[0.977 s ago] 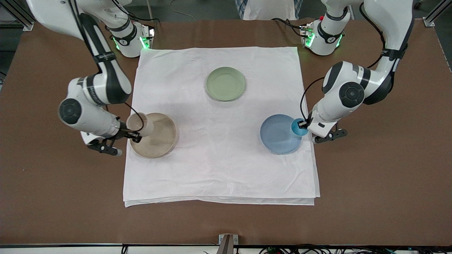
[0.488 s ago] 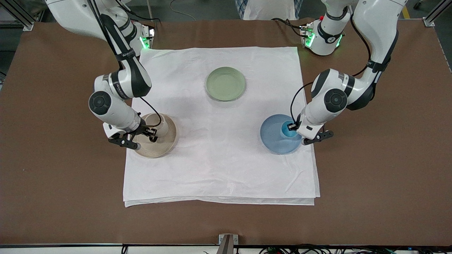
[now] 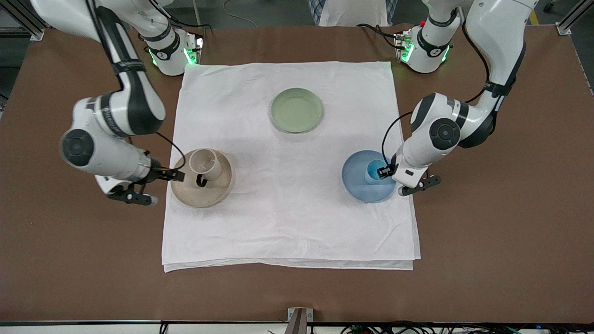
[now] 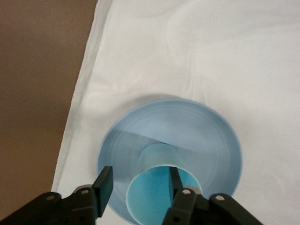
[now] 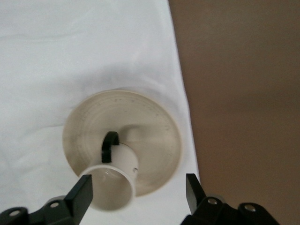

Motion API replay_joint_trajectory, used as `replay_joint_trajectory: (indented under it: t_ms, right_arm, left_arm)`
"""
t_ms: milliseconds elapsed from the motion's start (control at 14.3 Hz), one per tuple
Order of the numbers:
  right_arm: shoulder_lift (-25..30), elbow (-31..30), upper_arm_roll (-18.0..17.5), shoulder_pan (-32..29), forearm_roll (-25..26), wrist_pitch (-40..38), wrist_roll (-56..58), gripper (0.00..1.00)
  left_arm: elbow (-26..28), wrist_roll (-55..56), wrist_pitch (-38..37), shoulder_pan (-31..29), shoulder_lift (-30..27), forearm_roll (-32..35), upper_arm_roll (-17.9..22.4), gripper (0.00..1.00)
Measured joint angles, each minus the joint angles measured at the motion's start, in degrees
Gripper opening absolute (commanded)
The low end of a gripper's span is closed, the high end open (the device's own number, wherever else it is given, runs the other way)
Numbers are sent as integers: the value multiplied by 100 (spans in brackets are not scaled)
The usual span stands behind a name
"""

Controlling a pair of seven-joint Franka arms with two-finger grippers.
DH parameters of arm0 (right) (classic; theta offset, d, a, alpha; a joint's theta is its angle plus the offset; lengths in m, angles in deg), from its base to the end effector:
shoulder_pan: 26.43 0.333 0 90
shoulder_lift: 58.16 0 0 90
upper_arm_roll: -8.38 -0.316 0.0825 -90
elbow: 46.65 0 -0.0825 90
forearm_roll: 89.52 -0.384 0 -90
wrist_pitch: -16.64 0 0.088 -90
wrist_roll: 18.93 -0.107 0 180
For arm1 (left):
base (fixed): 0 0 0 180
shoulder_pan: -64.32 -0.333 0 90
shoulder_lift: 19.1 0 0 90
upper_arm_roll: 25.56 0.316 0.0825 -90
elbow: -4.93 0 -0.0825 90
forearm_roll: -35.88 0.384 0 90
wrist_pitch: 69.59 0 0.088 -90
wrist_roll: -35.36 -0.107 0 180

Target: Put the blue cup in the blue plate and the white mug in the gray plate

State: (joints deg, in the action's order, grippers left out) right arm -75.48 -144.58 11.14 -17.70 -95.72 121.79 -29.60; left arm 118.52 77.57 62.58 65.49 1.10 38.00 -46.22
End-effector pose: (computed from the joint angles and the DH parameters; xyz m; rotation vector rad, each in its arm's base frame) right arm 0.6188 0.0758 0.4007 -3.0620 0.1818 0.2867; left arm 0.5664 -0.2173 0.2984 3.0156 0.5344 -0.0833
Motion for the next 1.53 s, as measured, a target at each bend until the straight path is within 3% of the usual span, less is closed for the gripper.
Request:
replay_joint_trajectory:
  t_ms: [209,419,837,977,1186,1535]
  right_arm:
    - [127,1005,31,-786,378,-1426,1092,100]
    - [274,1324,30,-1064,472,-1863,1324,100]
    - [298,1956,-56,-1037,545,-2289,1321,100]
    - [308,1975,-110,-1016,545,-2512,1315,100]
    - [533,1818,-116,-1014,545,-2575,1315,100]
    - [1782,507,-124,-918,545,-2159,1315,100]
  left_arm:
    - [-940,-274,-1181,-174,-346,125,23,100]
    - [-1794,-954,-2333,-594,-685,375,30,100]
    - [-2159,-2615,-3487,-986,-1611,378,109,100]
    - [-2160,-2994,-3934,-743,-1876,306,410,100]
    - [-2152,-3174,-4393,-198,-2143,-20,1167,100]
    - [-2136,-3215,-4461,-127,-2330,-104,1258,100]
